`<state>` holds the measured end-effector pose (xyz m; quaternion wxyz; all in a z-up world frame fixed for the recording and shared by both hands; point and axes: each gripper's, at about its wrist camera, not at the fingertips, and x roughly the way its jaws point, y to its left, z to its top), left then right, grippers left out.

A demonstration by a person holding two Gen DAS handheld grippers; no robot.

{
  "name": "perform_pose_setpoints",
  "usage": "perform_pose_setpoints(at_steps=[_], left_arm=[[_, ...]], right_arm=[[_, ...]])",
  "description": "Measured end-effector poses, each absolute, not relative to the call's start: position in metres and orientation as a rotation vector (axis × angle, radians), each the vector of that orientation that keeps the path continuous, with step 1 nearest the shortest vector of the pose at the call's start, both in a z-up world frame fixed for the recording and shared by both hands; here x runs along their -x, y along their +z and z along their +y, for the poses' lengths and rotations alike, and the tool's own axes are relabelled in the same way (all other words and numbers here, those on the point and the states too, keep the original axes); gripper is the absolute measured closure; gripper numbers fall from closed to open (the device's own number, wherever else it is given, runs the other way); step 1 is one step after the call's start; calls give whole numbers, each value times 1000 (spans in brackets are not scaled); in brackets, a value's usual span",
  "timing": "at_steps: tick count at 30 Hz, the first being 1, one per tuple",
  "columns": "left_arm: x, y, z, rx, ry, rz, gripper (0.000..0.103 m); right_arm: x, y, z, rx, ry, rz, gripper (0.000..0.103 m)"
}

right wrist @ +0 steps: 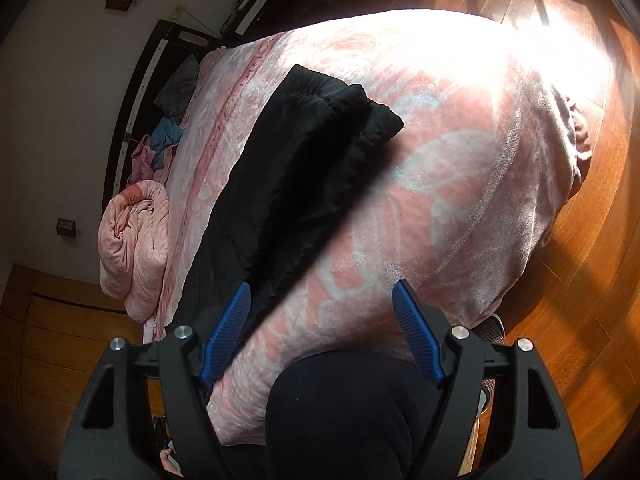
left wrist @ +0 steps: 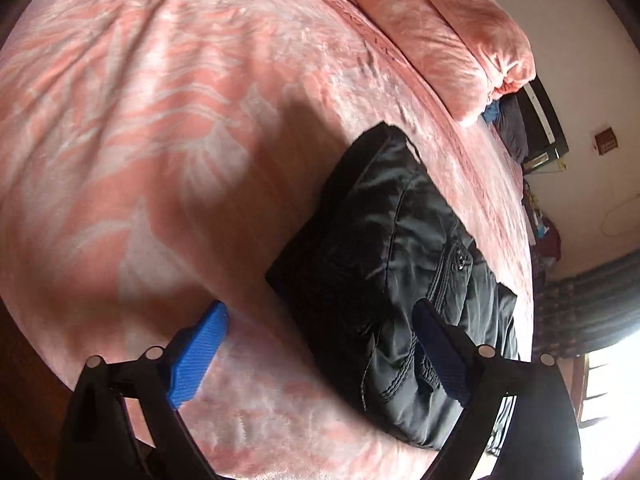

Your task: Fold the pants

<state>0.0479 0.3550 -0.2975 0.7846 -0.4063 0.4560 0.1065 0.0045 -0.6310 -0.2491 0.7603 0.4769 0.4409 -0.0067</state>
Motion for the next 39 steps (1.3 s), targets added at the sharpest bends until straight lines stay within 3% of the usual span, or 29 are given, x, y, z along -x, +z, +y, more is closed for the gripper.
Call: perform_pose_setpoints(at_steps=[14, 16, 18, 20, 24, 31, 35, 39], left_arm=[[-64, -299, 328, 646, 346, 1106, 19], [-67, -299, 327, 628, 355, 1128, 20], [-71, -299, 326, 617, 362, 1149, 22], [-76, -299, 327, 608, 371, 1174, 23], [-92, -299, 329, 590, 393, 1207, 24], [-110, -303, 325, 541, 404, 1231, 23], [-108, -304, 325, 548, 398, 1225, 22], [-105, -304, 323, 547, 405, 1215, 20]], right_arm=[[-57, -237, -679, -1153, -110, 842, 28], [-72, -245, -678, -1154, -117, 878, 40], [-85, -251, -675, -1138, -116, 921, 94], [-89, -239, -670, -1071, -117, 898, 96], [-69, -223, -660, -1095, -105, 789, 97], [-61, -281, -677, -1180, -151, 885, 93], [-42, -269, -682, -1222, -146, 812, 64], [-34, -271, -685, -1239, -135, 818, 64]])
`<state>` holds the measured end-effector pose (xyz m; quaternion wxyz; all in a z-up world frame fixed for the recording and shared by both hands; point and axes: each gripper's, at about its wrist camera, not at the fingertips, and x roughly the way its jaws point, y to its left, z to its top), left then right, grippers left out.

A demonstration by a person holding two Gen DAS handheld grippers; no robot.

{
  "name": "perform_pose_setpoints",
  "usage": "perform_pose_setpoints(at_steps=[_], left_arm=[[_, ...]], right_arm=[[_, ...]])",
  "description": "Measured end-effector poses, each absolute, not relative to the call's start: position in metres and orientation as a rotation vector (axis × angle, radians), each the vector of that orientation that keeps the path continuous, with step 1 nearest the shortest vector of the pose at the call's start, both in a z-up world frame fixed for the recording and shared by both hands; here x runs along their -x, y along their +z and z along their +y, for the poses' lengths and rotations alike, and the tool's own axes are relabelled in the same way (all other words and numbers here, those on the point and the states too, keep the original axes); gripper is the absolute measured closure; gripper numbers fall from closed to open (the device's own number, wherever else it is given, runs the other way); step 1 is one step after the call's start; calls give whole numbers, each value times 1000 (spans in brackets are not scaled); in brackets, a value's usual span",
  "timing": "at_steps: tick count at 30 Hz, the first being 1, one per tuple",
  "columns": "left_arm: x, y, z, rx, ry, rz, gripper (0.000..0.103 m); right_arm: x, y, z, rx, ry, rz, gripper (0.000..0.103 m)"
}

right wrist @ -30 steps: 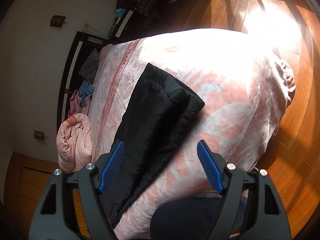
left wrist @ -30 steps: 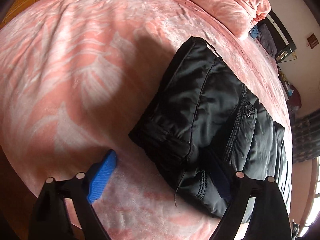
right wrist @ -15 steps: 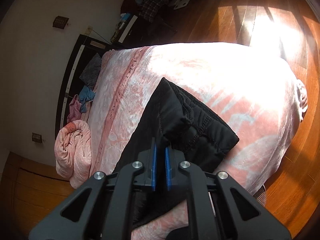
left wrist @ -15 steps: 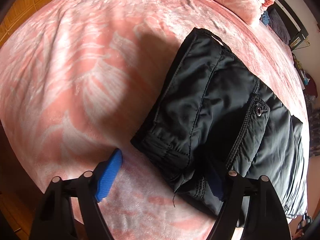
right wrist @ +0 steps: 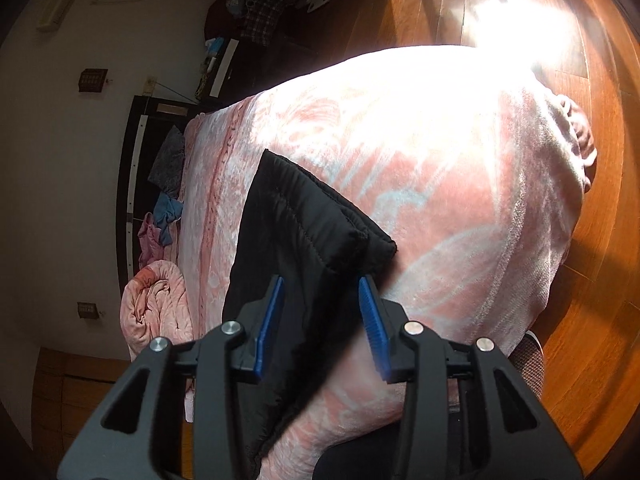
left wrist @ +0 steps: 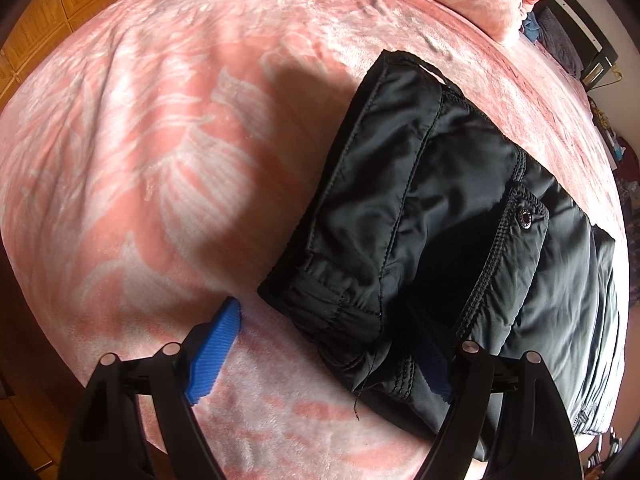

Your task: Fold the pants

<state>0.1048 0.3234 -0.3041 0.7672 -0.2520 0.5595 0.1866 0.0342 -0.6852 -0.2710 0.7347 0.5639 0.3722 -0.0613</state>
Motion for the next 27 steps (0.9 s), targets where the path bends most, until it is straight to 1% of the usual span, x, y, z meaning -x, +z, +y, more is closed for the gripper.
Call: perform_pose_setpoints(at_steps=[1, 3, 7, 14, 17, 19, 20, 21, 23, 27], left_arm=[[-101, -303, 324, 548, 404, 1212, 20], [-100, -303, 323, 551, 399, 1202, 20], [-96, -301, 322, 547, 382, 1176, 19], [-91, -299, 318, 542, 382, 1141, 16], [-85, -296, 315, 561, 384, 1103, 13], [-78, -296, 313, 580, 393, 1068, 12], [-75, -296, 312, 587, 401, 1050, 12], [-72, -295, 311, 590, 409, 1029, 12], [-63, -295, 308, 601, 421, 985, 11], [-51, -296, 305, 619, 428, 931, 10]], right_arm=[[-34, -273, -686, -1244, -130, 818, 63], [-35, -278, -686, -1273, -135, 824, 50], [-41, -285, -683, -1283, -145, 842, 45], [-52, -300, -682, -1345, -97, 807, 44], [-59, -298, -683, -1337, -79, 809, 45], [-62, -298, -683, -1322, -84, 821, 54], [-63, -297, -683, -1320, -81, 824, 65], [-63, -296, -683, -1317, -84, 820, 71], [-61, -293, -683, -1310, -79, 809, 75], [-60, -287, -681, -1295, -70, 805, 76]])
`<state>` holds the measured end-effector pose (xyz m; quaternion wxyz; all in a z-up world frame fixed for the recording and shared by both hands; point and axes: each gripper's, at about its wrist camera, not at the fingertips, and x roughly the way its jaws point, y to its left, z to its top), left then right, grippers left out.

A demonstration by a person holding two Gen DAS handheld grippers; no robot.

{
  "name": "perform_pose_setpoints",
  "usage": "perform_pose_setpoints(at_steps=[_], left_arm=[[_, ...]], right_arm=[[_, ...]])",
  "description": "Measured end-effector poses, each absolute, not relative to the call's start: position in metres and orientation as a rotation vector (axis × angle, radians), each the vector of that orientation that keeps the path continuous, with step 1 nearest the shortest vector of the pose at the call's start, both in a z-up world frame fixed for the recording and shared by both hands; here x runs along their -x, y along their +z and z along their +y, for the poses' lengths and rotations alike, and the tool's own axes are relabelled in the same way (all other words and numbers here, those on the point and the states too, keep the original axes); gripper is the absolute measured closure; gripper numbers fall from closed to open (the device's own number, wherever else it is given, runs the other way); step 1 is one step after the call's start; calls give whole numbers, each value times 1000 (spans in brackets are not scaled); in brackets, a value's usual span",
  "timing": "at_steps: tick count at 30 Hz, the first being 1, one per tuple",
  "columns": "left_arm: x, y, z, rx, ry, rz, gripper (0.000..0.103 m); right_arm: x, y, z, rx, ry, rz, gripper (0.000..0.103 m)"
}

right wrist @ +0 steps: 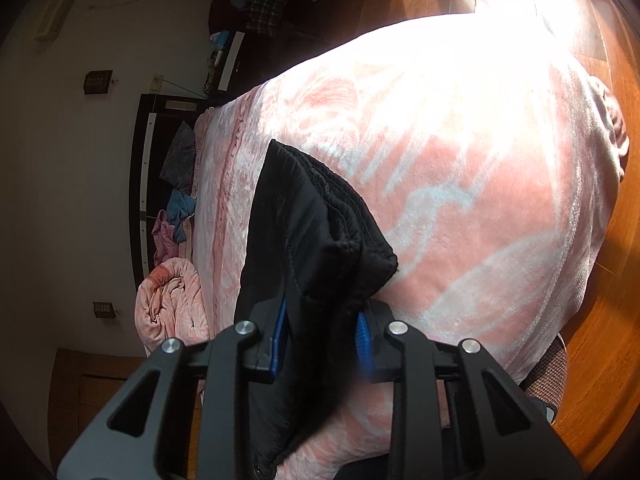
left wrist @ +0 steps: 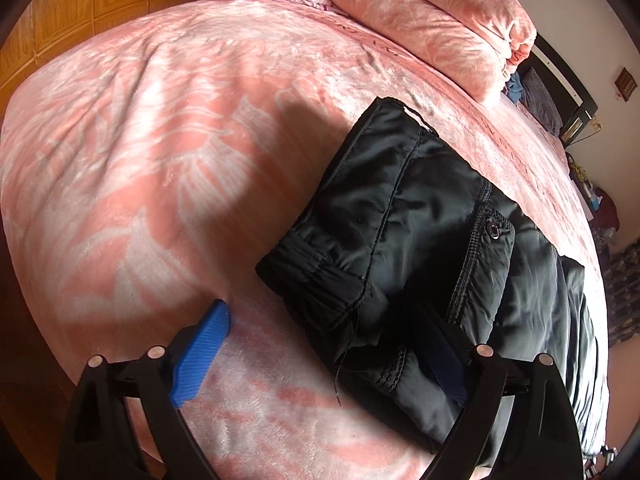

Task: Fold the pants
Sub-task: 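Lift the held leg hem up off the bed with the right tool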

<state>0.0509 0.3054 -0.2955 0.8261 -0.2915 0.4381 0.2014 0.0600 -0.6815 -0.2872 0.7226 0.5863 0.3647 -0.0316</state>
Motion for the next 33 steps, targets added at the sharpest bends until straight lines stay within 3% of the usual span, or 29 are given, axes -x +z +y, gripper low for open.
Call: perform_pose_setpoints(at_steps=[4, 7, 12, 15, 33], left_arm=[[-47, -296, 305, 627, 426, 922, 9], [-49, -297, 303, 604, 428, 940, 7], [-50, -297, 304, 615, 423, 937, 6], [-51, -298, 306, 632, 418, 926, 6], [-44, -298, 307, 651, 409, 911, 6]], right_arm=[[-60, -287, -682, -1287, -72, 814, 73], [-64, -292, -682, -1306, -78, 821, 58], [-64, -291, -679, -1284, -95, 813, 82], [-64, -276, -673, -1218, -99, 807, 86], [-81, -153, -600, -820, -85, 738, 90]])
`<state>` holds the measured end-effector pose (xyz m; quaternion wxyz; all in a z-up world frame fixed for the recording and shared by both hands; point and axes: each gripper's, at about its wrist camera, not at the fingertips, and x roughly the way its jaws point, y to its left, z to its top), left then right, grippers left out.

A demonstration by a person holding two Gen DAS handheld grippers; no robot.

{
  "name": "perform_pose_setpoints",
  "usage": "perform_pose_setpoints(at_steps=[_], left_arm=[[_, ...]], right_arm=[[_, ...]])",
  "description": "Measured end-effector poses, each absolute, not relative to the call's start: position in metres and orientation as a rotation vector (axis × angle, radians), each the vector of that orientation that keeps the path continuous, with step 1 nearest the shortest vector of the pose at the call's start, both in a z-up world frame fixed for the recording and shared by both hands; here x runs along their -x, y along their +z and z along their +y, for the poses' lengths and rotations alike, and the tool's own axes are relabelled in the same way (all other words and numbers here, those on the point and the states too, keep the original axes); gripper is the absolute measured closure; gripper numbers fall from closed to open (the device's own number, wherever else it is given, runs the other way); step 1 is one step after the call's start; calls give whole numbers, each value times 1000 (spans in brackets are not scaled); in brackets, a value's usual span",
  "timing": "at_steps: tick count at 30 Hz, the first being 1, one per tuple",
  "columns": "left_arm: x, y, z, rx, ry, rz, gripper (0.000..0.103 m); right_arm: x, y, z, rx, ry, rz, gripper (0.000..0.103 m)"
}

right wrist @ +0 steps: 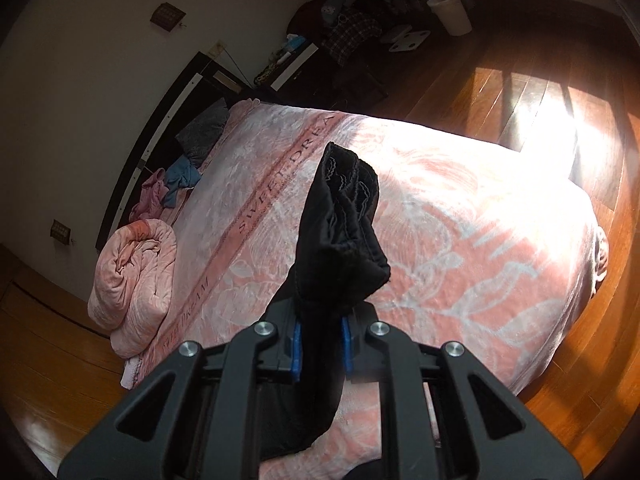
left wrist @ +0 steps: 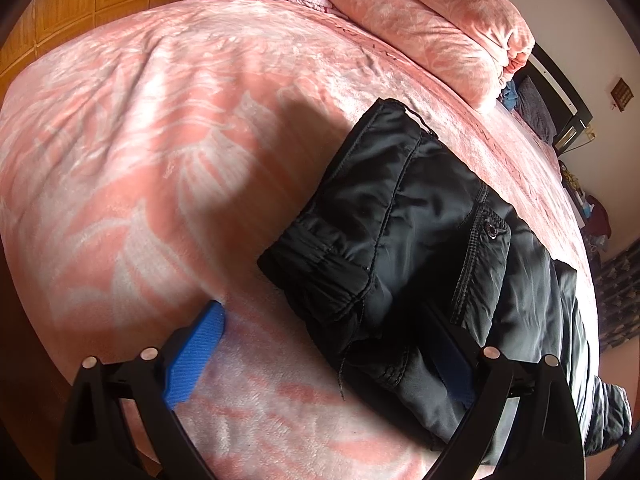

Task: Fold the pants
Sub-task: 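Lift the held leg hem up off the bed with the right tool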

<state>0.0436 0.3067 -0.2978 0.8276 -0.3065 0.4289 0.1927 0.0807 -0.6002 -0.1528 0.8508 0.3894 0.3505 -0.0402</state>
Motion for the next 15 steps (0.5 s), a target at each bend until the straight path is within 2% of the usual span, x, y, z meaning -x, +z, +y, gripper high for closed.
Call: perform_pose_setpoints(at_steps=[15], left_arm=[[-41, -297, 306, 659, 406, 906, 6]], right_arm=[[-84, -105, -550, -626, -63, 708, 90]])
